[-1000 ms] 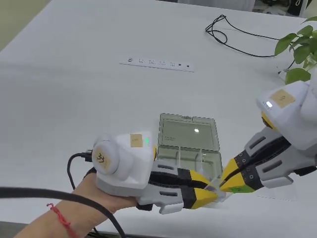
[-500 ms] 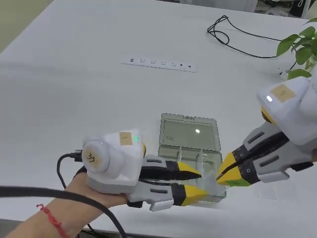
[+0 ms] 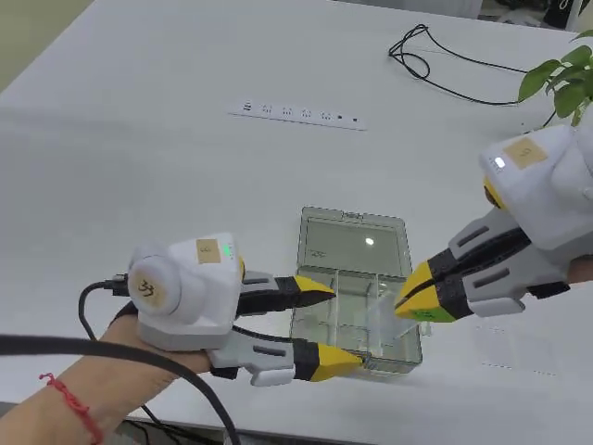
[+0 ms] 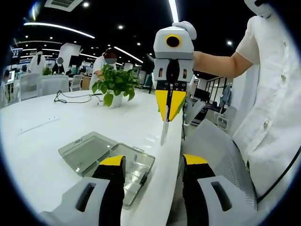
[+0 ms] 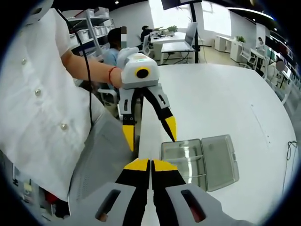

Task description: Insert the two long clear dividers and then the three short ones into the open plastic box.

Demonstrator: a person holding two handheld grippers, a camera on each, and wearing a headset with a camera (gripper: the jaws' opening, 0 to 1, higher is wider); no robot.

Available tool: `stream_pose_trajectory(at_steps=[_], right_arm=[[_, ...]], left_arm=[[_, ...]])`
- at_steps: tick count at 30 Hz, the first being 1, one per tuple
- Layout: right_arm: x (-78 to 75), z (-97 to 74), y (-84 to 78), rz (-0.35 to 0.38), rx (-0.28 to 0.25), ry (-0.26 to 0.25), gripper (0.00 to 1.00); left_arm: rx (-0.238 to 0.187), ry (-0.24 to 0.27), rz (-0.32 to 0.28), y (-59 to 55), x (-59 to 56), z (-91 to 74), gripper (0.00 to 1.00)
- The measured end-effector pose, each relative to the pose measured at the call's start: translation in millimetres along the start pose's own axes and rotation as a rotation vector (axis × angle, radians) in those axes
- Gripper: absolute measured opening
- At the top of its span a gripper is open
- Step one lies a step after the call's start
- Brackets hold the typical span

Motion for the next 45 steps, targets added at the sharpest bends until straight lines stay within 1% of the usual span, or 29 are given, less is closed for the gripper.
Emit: stream_pose_trajectory(at_steps=[4, 9, 11, 13, 20, 22, 24, 28, 30, 32, 34, 35, 39, 45], right_arm=[[-6.3, 4.3, 2.8, 0.004, -0.009, -0.019, 0.03], [-14.9, 11.0, 4.8, 0.008, -0.015, -0.042, 0.03], [-18.7, 13.9, 5.6, 0.008, -0.017, -0.051, 0.03], [-22.2, 16.2, 6.7, 0.011, -0.022, -0.063, 0.03], [-38.1, 32.4, 9.3, 0.028, -0.043, -0.097, 0.03], [-47.9, 42.9, 2.9, 0.030, -0.043, -0.110, 0.03], [-53.3, 48.3, 0.6, 0.024, -0.040, -0.118, 0.03], [-61.2, 58.7, -2.1, 0.037, -0.048, -0.128, 0.03], [-62.4, 63.3, -3.6, 0.038, -0.046, -0.124, 0.03], [-65.5, 69.5, -8.5, 0.031, -0.041, -0.121, 0.03], [-65.1, 72.5, -10.6, 0.022, -0.021, -0.120, 0.03], [-68.5, 77.2, -15.3, 0.020, -0.017, -0.119, 0.03], [-70.0, 76.4, -15.3, 0.030, -0.024, -0.116, 0.03], [-74.4, 82.0, -19.0, 0.030, -0.017, -0.117, 0.03]], left_arm=[[0.010, 0.030, 0.011, -2.6, 4.5, -4.5, 0.60], [0.029, 0.053, 0.005, -8.8, 10.0, -10.2, 0.69], [0.024, 0.067, 0.016, -11.0, 12.0, -12.4, 0.73], [0.028, 0.073, 0.011, -12.4, 13.1, -13.4, 0.79], [0.054, 0.091, 0.030, -20.4, 20.7, -17.8, 0.93], [0.056, 0.098, 0.032, -22.2, 23.1, -19.2, 0.96], [0.058, 0.101, 0.021, -23.9, 25.5, -20.1, 1.00], [0.066, 0.104, 0.023, -25.7, 27.0, -21.4, 1.00], [0.068, 0.106, 0.030, -26.3, 27.6, -21.8, 1.00], [0.073, 0.106, 0.024, -27.3, 28.3, -22.4, 1.00], [0.072, 0.109, 0.025, -27.9, 28.9, -23.1, 1.00], [0.071, 0.111, 0.023, -28.3, 29.1, -23.4, 1.00], [0.068, 0.114, 0.019, -28.7, 28.7, -23.6, 1.00], [0.063, 0.118, 0.012, -28.6, 29.0, -23.8, 1.00]])
Point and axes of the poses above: the centre of the closed fingertips' face, and the gripper's own axes: z roughly forward along the fingers, x roughly to its left, y roughly out of its top, the point moved 10 cm from there along -z, roughly backward along the fingers
